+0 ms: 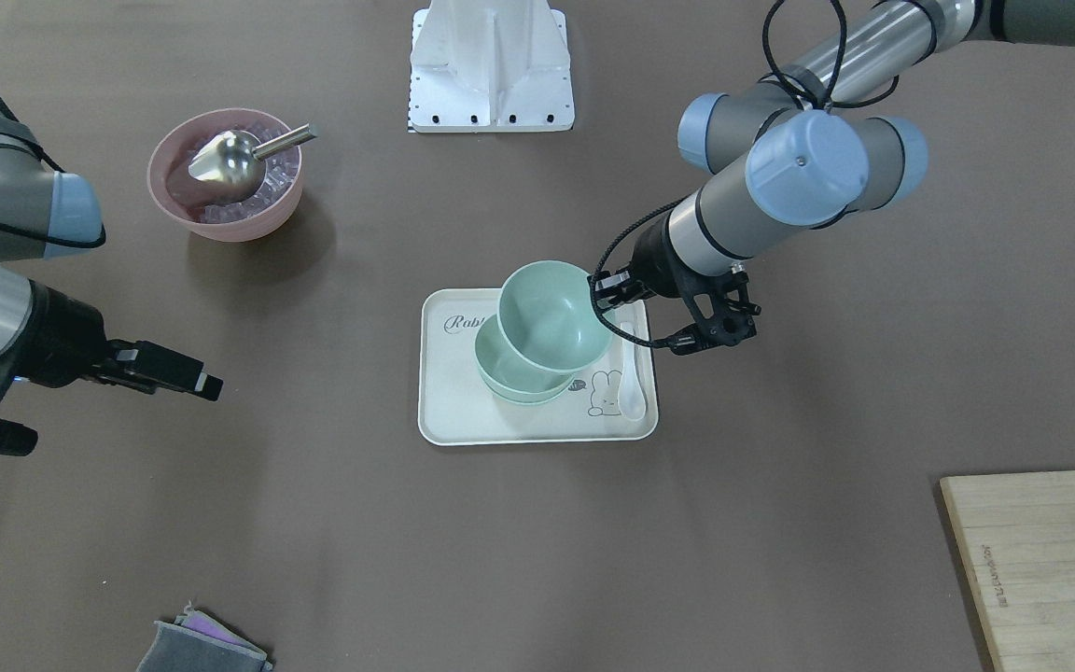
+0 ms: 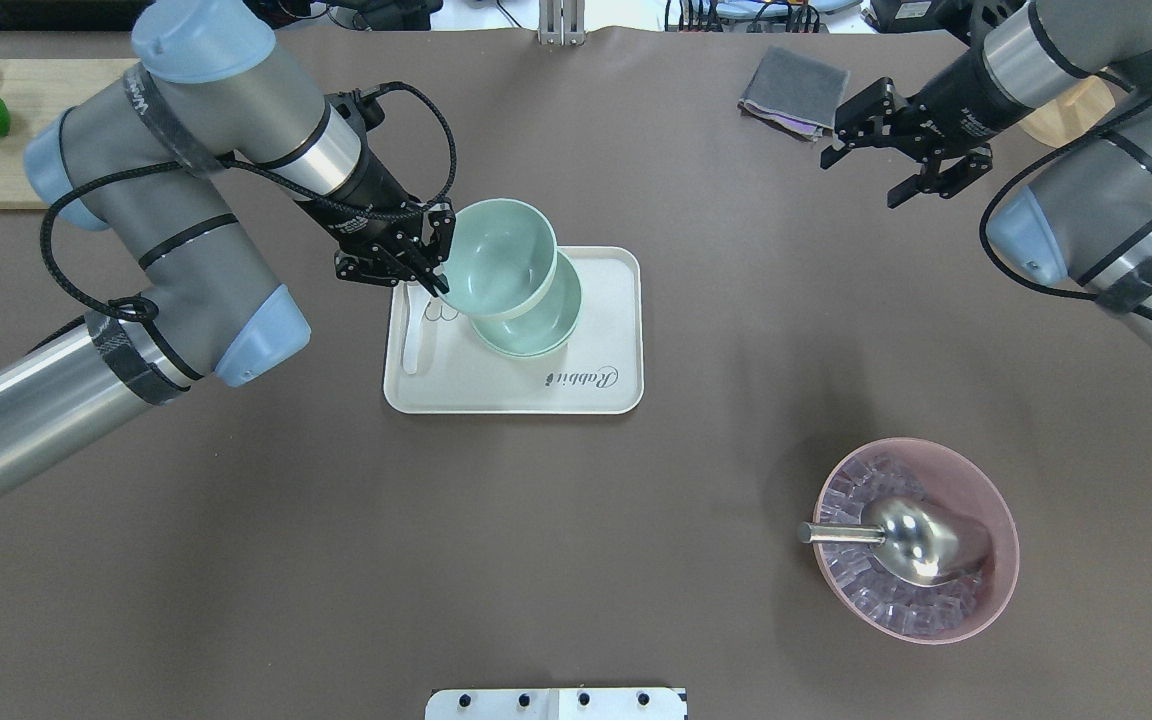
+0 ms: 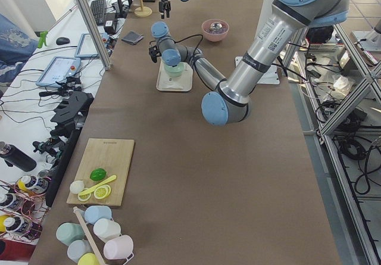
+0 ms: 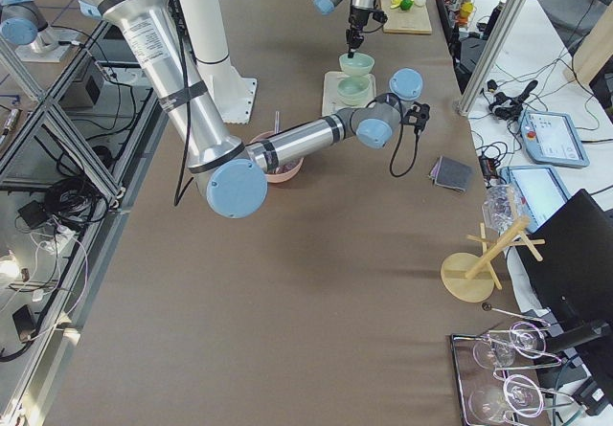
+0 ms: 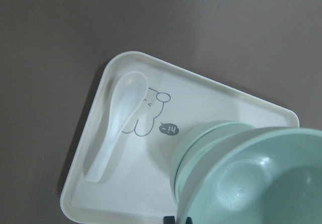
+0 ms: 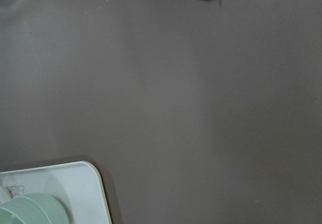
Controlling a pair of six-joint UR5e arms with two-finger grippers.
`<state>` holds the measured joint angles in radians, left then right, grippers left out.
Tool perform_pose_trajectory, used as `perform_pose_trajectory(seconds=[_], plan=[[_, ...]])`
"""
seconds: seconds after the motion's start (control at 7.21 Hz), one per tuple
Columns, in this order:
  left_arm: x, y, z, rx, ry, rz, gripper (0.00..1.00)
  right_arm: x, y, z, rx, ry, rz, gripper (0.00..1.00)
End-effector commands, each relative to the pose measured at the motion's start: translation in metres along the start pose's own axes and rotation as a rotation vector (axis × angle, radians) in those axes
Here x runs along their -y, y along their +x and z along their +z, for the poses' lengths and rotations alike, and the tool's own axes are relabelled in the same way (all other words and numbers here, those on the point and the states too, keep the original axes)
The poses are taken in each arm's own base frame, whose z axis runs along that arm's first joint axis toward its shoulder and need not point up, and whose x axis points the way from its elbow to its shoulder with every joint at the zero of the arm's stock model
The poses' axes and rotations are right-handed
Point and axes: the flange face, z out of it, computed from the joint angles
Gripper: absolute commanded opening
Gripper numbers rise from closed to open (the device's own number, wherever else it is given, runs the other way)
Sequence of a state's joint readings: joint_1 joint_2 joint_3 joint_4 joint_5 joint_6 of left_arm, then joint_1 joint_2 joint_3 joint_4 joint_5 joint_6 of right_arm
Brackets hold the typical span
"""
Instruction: Stack green bowls together
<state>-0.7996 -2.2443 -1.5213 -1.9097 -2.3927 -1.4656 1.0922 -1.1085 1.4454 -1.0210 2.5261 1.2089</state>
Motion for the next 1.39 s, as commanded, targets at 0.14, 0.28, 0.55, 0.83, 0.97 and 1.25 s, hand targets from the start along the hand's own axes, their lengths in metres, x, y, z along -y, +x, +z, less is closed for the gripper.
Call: perform_pose_trajectory(seconds=[0.14,0.28,0.55,0.83,0.97,1.25], plan=[[-0.015,0.008,0.024,0.008,-0.003,0.028,0.0,0.011,0.027,-0.015,-0.006,0.008,-0.013,1.0],[-0.017,0.01,0.024,0.002,-0.004,0.04,0.89,0.015,0.03,-0.021,-0.004,0.015,-0.008,1.0],[0.001,0.006,0.027,-0.078,0.076,0.112,0.98,0.02,0.041,-0.03,-0.006,0.031,0.005,1.0],[0.047,-0.028,-0.036,-0.111,0.075,0.069,0.98,0.028,0.054,-0.037,-0.013,0.042,-0.016,1.0],[0.063,-0.06,-0.073,-0.122,0.066,0.074,0.98,0.036,0.065,-0.044,-0.019,0.054,-0.034,1.0],[0.081,-0.177,-0.129,-0.081,0.159,0.244,0.98,0.048,0.129,-0.06,-0.059,0.078,-0.111,1.0]])
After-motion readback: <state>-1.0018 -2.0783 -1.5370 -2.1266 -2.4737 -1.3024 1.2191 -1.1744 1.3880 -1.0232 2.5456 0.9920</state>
